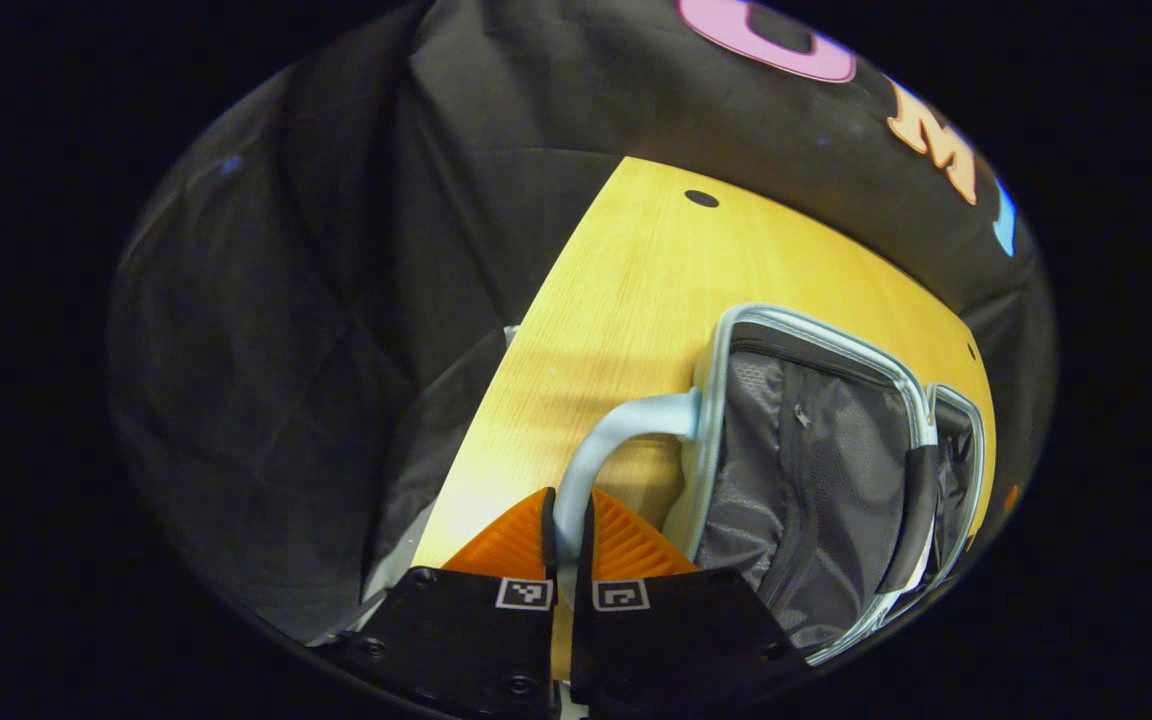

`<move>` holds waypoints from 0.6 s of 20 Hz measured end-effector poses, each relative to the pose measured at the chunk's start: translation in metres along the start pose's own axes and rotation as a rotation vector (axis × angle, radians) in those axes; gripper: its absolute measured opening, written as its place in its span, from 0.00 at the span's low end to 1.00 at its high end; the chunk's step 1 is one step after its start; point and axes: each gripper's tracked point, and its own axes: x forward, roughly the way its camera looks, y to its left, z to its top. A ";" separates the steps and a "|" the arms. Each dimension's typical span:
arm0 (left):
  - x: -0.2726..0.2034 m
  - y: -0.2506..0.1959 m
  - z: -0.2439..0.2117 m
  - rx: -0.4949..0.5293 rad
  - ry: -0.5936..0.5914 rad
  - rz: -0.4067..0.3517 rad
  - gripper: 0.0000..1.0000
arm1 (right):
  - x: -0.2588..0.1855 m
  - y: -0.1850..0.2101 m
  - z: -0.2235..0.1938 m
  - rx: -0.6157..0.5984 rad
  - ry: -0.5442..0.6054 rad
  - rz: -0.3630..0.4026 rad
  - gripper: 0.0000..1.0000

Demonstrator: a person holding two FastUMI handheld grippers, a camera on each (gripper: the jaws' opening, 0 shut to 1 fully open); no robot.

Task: First open the suitcase, pack the skin care products into it, and then close the suitcase.

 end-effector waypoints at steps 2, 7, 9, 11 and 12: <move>-0.025 -0.006 0.020 0.004 -0.076 0.002 0.00 | -0.001 -0.002 0.001 -0.008 -0.008 0.009 0.98; -0.104 -0.044 0.061 0.118 -0.218 -0.008 0.00 | -0.008 -0.004 0.009 -0.031 -0.058 0.060 0.98; -0.127 -0.064 0.071 0.125 -0.256 0.004 0.00 | -0.007 -0.002 0.014 -0.057 -0.095 0.102 0.98; -0.150 -0.085 0.076 0.120 -0.292 0.018 0.00 | -0.009 -0.010 0.013 -0.102 -0.090 0.131 0.98; -0.161 -0.096 0.076 0.140 -0.306 0.027 0.00 | -0.012 -0.017 0.019 -0.110 -0.109 0.139 0.98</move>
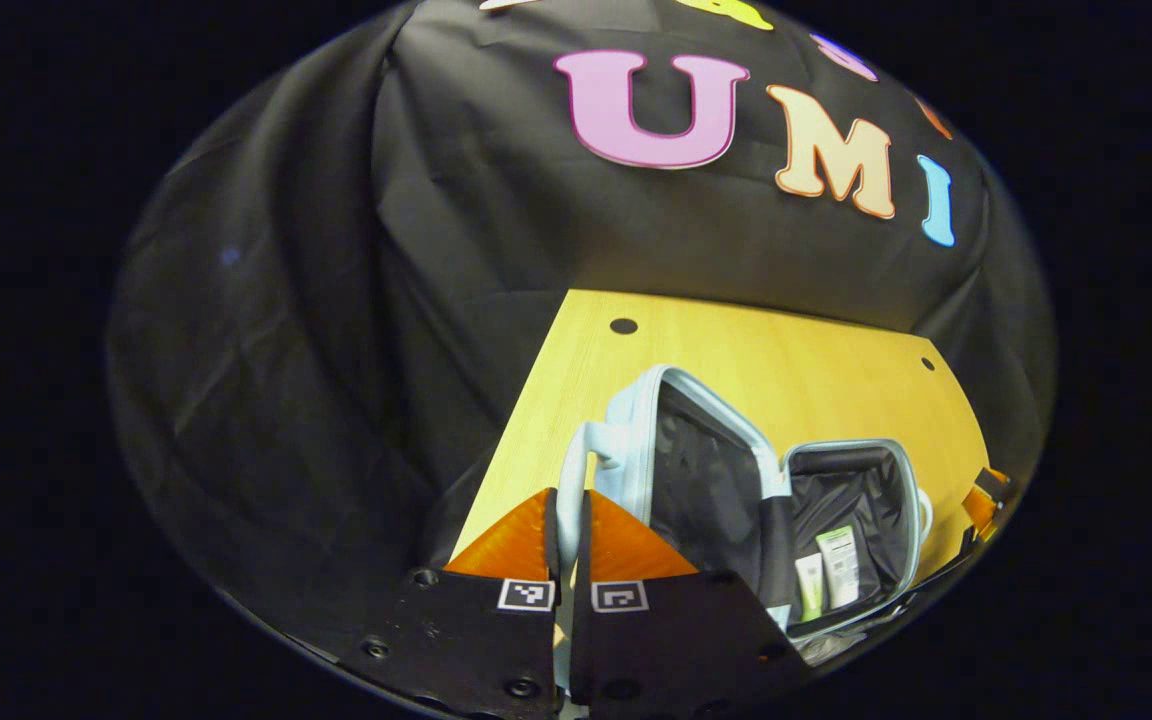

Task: First open the suitcase, pack the skin care products into it, and then close the suitcase.

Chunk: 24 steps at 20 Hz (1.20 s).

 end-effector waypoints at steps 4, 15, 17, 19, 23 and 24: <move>-0.032 -0.056 0.028 0.075 -0.067 0.003 0.00 | -0.018 -0.023 0.020 0.081 -0.018 0.047 0.98; -0.067 -0.235 0.053 0.064 -0.183 -0.222 0.00 | -0.059 -0.096 0.053 0.094 -0.097 0.055 0.98; -0.067 -0.264 0.051 0.048 -0.187 -0.278 0.00 | -0.064 -0.104 0.052 0.089 -0.098 0.049 0.98; -0.067 -0.294 0.043 0.033 -0.174 -0.345 0.00 | -0.070 -0.113 0.052 0.082 -0.102 0.038 0.98; -0.063 -0.343 0.022 0.068 -0.129 -0.426 0.00 | -0.078 -0.125 0.051 0.097 -0.107 0.022 0.98; -0.060 -0.355 0.015 0.079 -0.121 -0.445 0.00 | -0.081 -0.128 0.051 0.094 -0.108 0.017 0.98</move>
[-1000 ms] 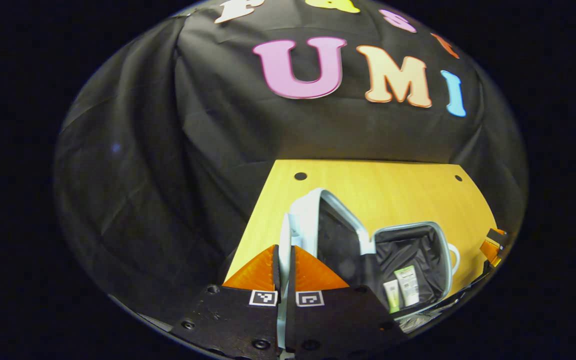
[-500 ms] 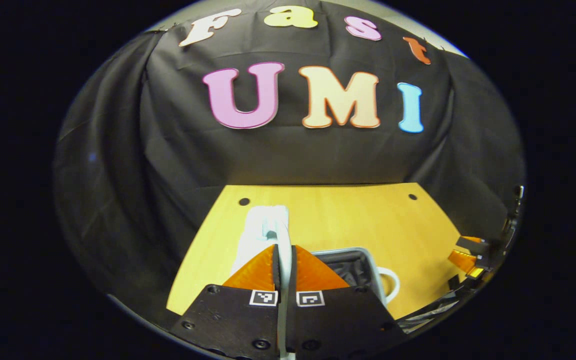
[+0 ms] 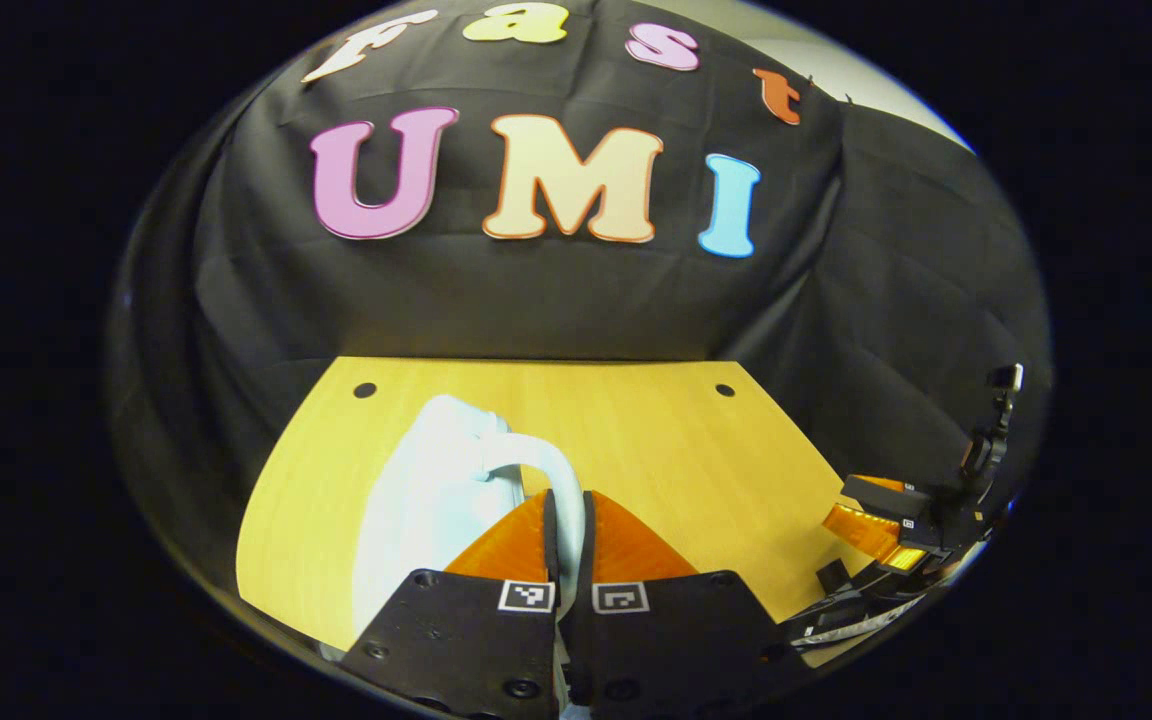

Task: First open the suitcase, pack the skin care products into it, and then close the suitcase.

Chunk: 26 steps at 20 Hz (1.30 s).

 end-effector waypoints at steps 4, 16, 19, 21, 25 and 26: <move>0.023 -0.036 -0.032 -0.002 0.067 -0.071 0.01 | -0.009 -0.011 0.003 0.005 -0.008 -0.023 0.98; 0.056 -0.092 -0.035 -0.032 -0.095 0.037 0.64 | -0.049 -0.051 0.060 -0.123 -0.179 -0.044 0.98; 0.039 -0.096 0.002 0.018 -0.251 0.191 0.81 | -0.058 -0.060 0.113 -0.165 -0.322 -0.091 0.98; 0.026 -0.100 0.018 0.019 -0.318 0.234 0.91 | -0.066 -0.050 0.141 -0.157 -0.400 -0.097 0.98; 0.014 -0.103 0.040 -0.034 -0.361 0.221 0.99 | -0.078 -0.032 0.169 -0.179 -0.486 -0.117 0.98; 0.011 -0.102 0.047 -0.035 -0.364 0.212 0.99 | -0.083 -0.029 0.173 -0.185 -0.506 -0.124 0.98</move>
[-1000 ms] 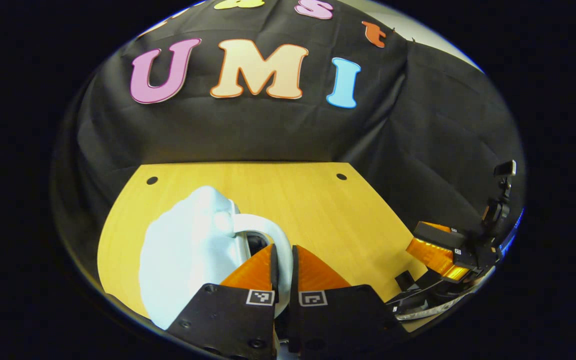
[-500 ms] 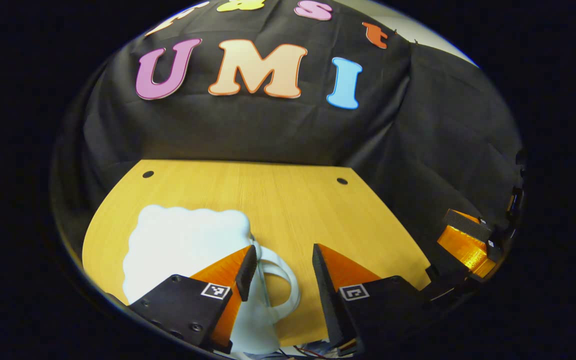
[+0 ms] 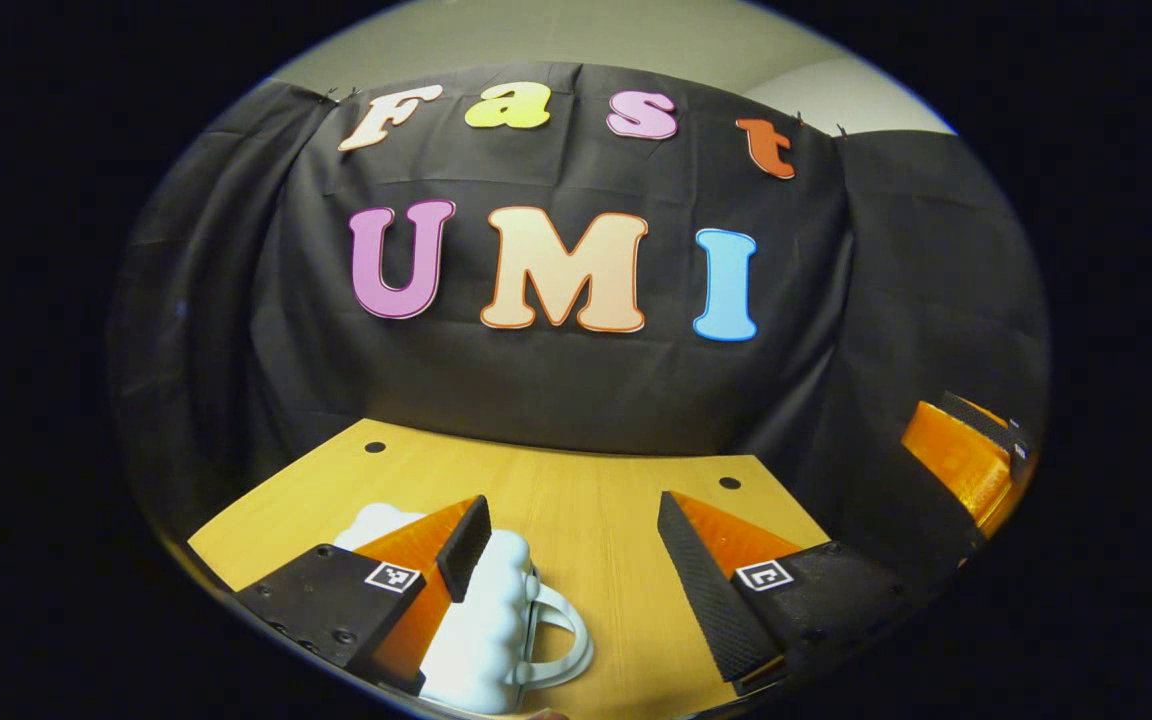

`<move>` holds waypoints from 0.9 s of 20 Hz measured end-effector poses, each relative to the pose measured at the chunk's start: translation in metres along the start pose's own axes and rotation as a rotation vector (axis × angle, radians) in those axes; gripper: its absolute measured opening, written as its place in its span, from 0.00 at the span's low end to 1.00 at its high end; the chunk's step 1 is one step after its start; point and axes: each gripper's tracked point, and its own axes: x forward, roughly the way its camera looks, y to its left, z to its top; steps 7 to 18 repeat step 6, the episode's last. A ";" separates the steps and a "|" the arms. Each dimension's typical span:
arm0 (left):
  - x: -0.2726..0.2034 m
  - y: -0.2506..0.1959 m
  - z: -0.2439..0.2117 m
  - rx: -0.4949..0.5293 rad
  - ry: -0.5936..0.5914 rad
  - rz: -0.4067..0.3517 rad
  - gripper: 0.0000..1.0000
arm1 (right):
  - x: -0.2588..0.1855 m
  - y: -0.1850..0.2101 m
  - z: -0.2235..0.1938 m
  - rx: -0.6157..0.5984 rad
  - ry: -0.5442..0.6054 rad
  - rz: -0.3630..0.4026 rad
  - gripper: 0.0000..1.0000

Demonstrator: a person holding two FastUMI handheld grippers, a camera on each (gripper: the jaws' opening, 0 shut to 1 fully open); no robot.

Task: First open the suitcase, pack the skin care products into it, and then close the suitcase.

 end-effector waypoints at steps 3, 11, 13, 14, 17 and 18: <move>0.004 0.005 0.028 0.002 -0.051 -0.024 0.96 | -0.005 -0.001 0.018 -0.041 -0.061 -0.044 0.98; 0.002 0.013 0.048 0.063 -0.099 -0.022 0.95 | -0.009 0.006 0.024 -0.023 -0.072 -0.066 0.99; 0.002 0.013 0.048 0.063 -0.099 -0.022 0.95 | -0.009 0.006 0.024 -0.023 -0.072 -0.066 0.99; 0.002 0.013 0.048 0.063 -0.099 -0.022 0.95 | -0.009 0.006 0.024 -0.023 -0.072 -0.066 0.99; 0.002 0.013 0.048 0.063 -0.099 -0.022 0.95 | -0.009 0.006 0.024 -0.023 -0.072 -0.066 0.99; 0.002 0.013 0.048 0.063 -0.099 -0.022 0.95 | -0.009 0.006 0.024 -0.023 -0.072 -0.066 0.99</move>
